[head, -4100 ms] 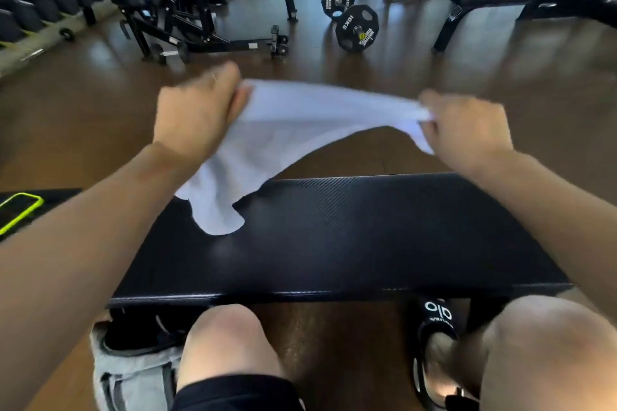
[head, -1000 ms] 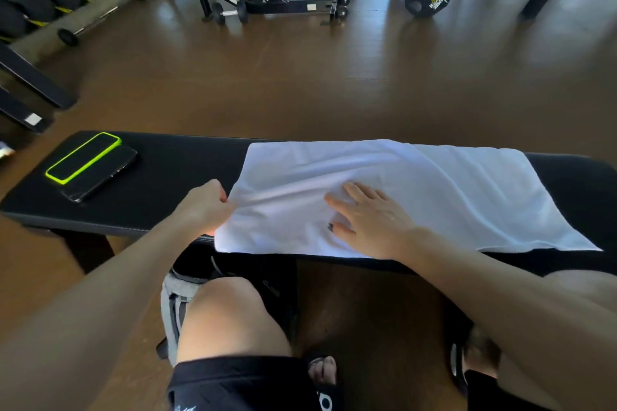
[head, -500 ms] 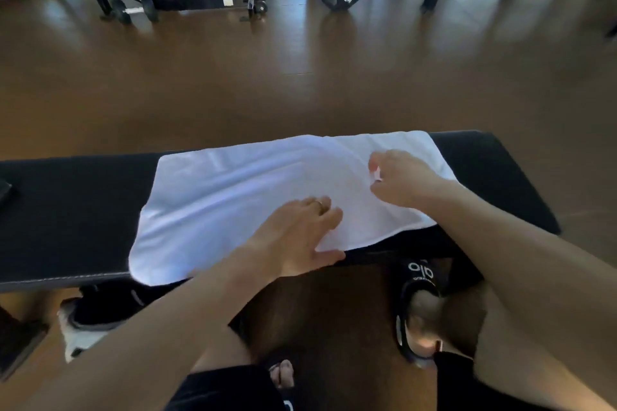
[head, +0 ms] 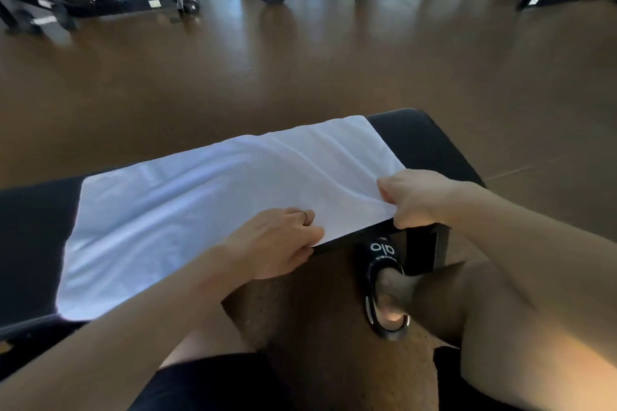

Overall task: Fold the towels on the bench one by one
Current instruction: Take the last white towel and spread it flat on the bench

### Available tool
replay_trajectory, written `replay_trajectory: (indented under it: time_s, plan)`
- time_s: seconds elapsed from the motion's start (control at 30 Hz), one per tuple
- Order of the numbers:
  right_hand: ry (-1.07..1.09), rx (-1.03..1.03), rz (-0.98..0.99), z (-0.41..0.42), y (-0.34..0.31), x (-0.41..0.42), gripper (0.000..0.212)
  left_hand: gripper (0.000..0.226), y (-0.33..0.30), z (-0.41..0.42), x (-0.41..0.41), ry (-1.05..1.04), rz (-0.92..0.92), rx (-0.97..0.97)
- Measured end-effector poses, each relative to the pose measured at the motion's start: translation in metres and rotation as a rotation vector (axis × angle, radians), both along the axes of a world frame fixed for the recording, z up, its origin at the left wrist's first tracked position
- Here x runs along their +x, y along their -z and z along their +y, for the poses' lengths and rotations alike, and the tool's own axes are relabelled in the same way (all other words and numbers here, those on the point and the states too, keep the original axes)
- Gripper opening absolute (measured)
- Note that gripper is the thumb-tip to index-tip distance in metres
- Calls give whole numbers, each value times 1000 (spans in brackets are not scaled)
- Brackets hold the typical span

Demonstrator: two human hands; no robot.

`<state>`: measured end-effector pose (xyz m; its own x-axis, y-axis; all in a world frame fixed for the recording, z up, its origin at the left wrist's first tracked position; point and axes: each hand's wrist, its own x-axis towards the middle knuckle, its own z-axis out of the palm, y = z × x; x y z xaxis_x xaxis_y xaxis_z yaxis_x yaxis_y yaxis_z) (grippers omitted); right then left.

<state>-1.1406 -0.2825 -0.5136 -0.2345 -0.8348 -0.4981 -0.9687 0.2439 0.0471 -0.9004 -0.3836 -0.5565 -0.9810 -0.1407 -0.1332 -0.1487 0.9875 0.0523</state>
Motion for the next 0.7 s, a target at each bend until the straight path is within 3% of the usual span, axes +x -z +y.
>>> replay_trajectory:
  time_s: [0.23, 0.4, 0.47, 0.53, 0.6, 0.7]
  plan:
    - [-46, 122, 77, 5, 2, 12, 19, 12, -9, 13, 13, -51, -60, 70]
    - [58, 267, -137, 6, -9, 8, 21, 21, -13, 15, 17, -140, -102, 118]
    - [169, 106, -313, -3, -10, -6, 18, 25, -14, 8, 12, -258, 8, 138]
    - [283, -223, -412, -22, -1, -18, 16, 32, -13, -5, 1, -389, 117, 121]
    - [319, -463, -362, -47, 14, -24, 31, 48, -8, -18, -13, -501, 106, 90]
    - [148, -528, -166, -81, 35, -22, 52, 67, 1, -33, -34, -592, 5, 57]
